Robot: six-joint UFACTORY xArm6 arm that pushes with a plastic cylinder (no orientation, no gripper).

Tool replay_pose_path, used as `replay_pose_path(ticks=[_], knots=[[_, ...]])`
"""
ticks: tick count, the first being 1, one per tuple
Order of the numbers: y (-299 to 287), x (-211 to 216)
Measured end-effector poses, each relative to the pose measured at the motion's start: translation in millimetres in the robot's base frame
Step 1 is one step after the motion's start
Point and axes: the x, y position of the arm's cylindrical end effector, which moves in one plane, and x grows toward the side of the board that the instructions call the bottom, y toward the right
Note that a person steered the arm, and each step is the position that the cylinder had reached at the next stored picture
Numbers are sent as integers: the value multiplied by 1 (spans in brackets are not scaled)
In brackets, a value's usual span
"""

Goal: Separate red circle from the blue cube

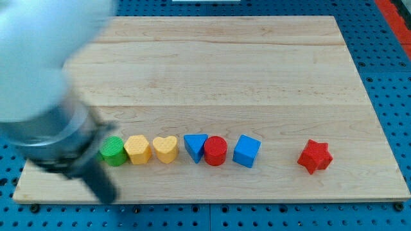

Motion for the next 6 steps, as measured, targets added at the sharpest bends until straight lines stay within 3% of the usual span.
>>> replay_pose_path(ticks=[1,2,3,5,6], knots=[[81,-19],[92,-59],[117,-72],[129,-38],[172,-71]])
